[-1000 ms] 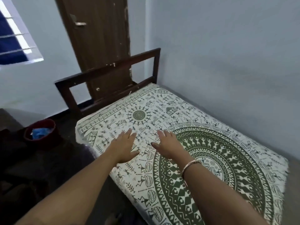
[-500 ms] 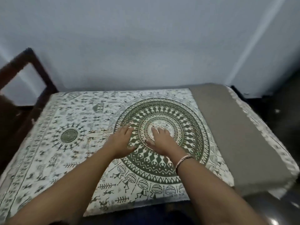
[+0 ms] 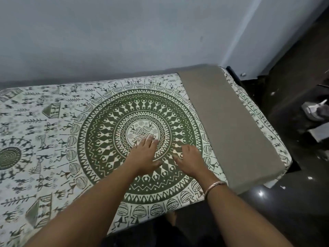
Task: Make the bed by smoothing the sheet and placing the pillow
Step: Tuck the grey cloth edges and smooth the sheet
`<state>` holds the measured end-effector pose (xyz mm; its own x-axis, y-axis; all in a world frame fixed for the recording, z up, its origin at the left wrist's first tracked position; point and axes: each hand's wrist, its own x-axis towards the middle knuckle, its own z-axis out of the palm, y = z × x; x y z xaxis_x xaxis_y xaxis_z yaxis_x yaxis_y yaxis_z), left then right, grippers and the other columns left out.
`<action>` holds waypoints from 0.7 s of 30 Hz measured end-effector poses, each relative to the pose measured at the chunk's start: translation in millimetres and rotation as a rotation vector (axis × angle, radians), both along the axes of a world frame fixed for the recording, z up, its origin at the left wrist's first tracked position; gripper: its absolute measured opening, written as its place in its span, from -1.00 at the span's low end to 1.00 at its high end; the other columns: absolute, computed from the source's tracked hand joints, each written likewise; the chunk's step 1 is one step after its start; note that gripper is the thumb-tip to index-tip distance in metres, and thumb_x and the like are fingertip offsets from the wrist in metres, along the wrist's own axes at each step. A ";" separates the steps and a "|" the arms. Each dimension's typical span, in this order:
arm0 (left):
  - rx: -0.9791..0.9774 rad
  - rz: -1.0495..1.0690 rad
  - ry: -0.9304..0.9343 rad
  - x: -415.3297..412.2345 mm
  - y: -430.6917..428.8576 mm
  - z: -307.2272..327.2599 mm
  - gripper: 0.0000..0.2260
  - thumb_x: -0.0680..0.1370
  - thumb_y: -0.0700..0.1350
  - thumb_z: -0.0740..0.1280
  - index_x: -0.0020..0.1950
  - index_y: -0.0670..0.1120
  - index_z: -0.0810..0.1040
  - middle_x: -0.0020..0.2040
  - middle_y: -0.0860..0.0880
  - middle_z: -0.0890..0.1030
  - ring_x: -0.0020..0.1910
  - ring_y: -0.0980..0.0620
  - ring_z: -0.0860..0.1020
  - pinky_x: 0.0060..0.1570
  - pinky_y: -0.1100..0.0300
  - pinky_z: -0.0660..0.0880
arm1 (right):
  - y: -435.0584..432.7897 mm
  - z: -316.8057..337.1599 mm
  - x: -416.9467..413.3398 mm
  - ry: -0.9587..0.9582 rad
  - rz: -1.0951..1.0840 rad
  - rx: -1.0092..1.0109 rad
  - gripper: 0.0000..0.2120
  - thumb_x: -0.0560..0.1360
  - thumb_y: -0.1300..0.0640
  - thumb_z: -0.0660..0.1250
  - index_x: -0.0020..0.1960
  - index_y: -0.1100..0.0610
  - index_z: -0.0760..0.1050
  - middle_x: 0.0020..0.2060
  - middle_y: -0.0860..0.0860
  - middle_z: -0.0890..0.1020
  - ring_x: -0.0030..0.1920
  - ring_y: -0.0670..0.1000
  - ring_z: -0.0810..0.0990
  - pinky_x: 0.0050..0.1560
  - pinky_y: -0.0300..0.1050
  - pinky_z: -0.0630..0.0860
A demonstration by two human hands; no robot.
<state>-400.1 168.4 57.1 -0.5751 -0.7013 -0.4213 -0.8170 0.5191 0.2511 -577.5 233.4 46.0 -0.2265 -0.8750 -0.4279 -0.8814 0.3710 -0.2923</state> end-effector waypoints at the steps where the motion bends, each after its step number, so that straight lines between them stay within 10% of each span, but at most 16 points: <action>1: 0.007 -0.009 0.007 -15.4 -6.4 -11.1 -0.24 0.56 0.22 0.17 0.55 -0.04 -0.21 0.55 -0.07 -0.21 0.53 -0.10 -0.16 0.49 -0.12 0.00 | -6.1 -12.0 -13.9 0.003 -0.008 -0.003 -0.41 0.58 -0.19 0.13 0.46 0.17 0.21 0.45 0.12 0.28 0.49 0.16 0.12 0.46 0.09 0.18; 12: -0.075 -0.118 0.126 -145.6 -59.8 -203.2 -0.44 0.66 -0.07 -0.01 0.52 -0.14 -0.29 0.52 -0.08 -0.30 0.50 -0.03 -0.30 0.41 0.05 -0.30 | -70.3 -200.8 -104.9 0.108 -0.095 -0.064 -0.45 0.63 -0.03 0.12 0.53 0.16 0.07 0.53 0.12 0.13 0.54 0.11 -0.02 0.49 -0.06 -0.06; 21: -0.184 -0.097 0.066 -131.7 -91.9 -335.0 -0.44 0.62 0.15 -0.14 0.55 -0.04 -0.19 0.56 0.00 -0.19 0.53 -0.01 -0.23 0.46 -0.16 -0.24 | -112.2 -323.6 -111.9 0.360 -0.244 -0.020 -0.39 0.63 -0.13 -0.08 0.57 0.12 -0.13 0.55 0.19 -0.08 0.53 0.21 -0.14 0.49 0.21 -0.16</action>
